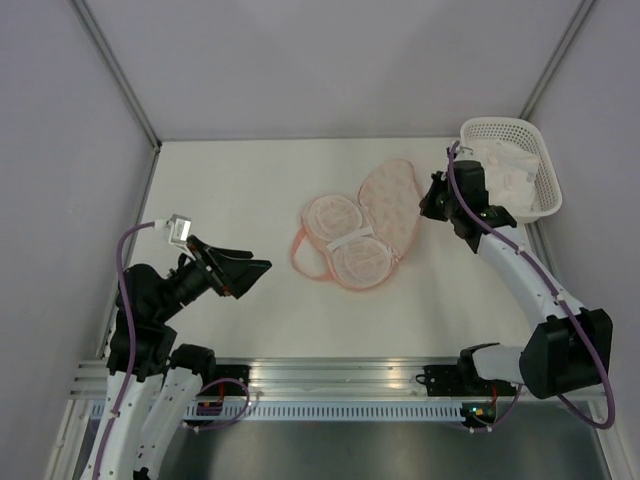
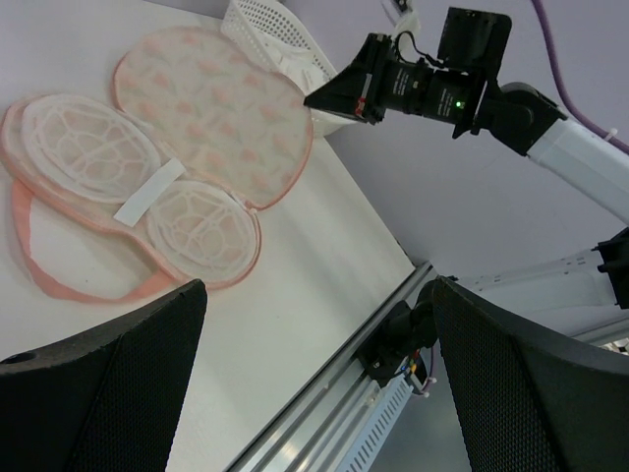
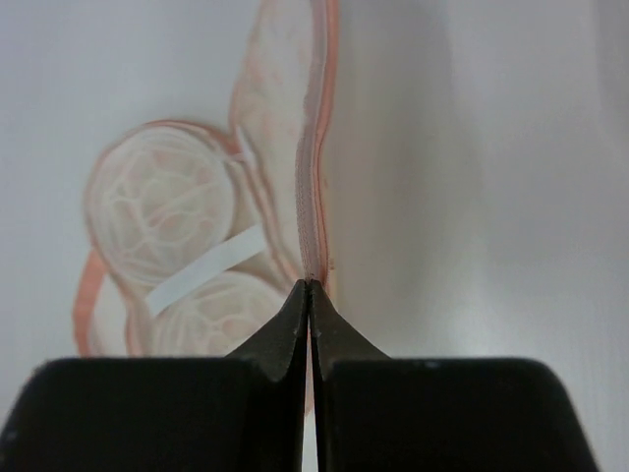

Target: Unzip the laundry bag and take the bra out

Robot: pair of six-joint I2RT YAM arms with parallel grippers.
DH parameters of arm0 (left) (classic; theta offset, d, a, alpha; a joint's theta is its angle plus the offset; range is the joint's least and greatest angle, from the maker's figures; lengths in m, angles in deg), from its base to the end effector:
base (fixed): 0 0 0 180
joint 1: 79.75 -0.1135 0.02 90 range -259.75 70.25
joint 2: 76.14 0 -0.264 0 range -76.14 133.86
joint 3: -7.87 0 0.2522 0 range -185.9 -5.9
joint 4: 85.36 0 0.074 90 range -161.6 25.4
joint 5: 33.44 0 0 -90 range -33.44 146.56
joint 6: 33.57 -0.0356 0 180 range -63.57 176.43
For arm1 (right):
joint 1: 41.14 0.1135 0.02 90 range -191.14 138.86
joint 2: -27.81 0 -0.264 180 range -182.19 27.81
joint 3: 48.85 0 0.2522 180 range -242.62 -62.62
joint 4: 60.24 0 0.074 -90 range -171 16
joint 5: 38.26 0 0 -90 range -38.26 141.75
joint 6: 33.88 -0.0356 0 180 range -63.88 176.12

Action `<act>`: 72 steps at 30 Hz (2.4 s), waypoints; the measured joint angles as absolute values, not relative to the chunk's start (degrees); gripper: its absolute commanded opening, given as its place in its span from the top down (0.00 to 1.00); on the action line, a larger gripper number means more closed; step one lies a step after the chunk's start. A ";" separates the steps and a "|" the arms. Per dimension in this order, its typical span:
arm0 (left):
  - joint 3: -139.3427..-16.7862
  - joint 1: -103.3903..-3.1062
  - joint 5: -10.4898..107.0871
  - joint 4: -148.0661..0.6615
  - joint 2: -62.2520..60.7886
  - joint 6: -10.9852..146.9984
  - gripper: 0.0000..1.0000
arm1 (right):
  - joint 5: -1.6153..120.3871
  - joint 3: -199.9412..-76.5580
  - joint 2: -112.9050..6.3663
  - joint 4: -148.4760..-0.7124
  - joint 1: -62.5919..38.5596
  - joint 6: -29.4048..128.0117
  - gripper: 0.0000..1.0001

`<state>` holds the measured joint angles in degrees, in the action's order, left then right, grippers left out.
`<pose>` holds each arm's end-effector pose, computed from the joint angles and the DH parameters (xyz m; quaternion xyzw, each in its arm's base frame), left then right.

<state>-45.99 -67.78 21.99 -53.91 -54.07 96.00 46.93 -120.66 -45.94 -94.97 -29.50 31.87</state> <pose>0.0868 -0.0391 0.3462 0.0441 0.7040 -0.4830 0.5188 0.2807 0.0548 0.2930 0.1168 0.8854 0.1025 0.4381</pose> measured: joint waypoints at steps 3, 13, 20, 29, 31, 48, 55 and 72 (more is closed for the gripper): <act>-45.99 -67.78 22.02 -53.88 -54.64 96.00 0.00 | 53.79 -124.85 -47.91 -94.29 -26.84 35.10 0.99; -46.01 -67.78 22.67 -52.31 -57.09 96.00 0.00 | 73.90 -126.19 -57.84 -92.61 -14.47 43.23 1.00; -46.01 -67.78 23.52 -50.89 -57.83 96.00 0.00 | 78.25 -126.19 -63.58 -93.77 -9.68 45.70 0.99; -46.01 -67.78 23.76 -50.63 -57.81 96.00 0.00 | 80.50 -125.95 -65.48 -95.91 -6.51 47.19 1.00; -46.01 -67.78 23.98 -50.63 -57.79 96.00 0.00 | 81.26 -125.95 -66.53 -95.74 -4.98 47.17 0.99; -47.00 -67.78 26.08 -49.34 -57.77 95.91 0.00 | 80.78 -126.32 -62.95 -87.54 -0.54 39.34 0.02; -46.45 -67.78 28.07 -48.92 -57.22 95.76 0.00 | 64.35 -125.71 -46.12 -91.60 -3.17 39.32 0.02; -44.61 -67.78 29.93 -48.11 -52.15 95.80 0.00 | 45.42 -116.29 -17.25 -104.74 -3.12 34.86 0.02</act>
<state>-44.61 -67.78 29.93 -48.11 -52.15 95.80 45.42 -116.29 -17.25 -104.74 -3.12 34.86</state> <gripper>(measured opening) 0.993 0.976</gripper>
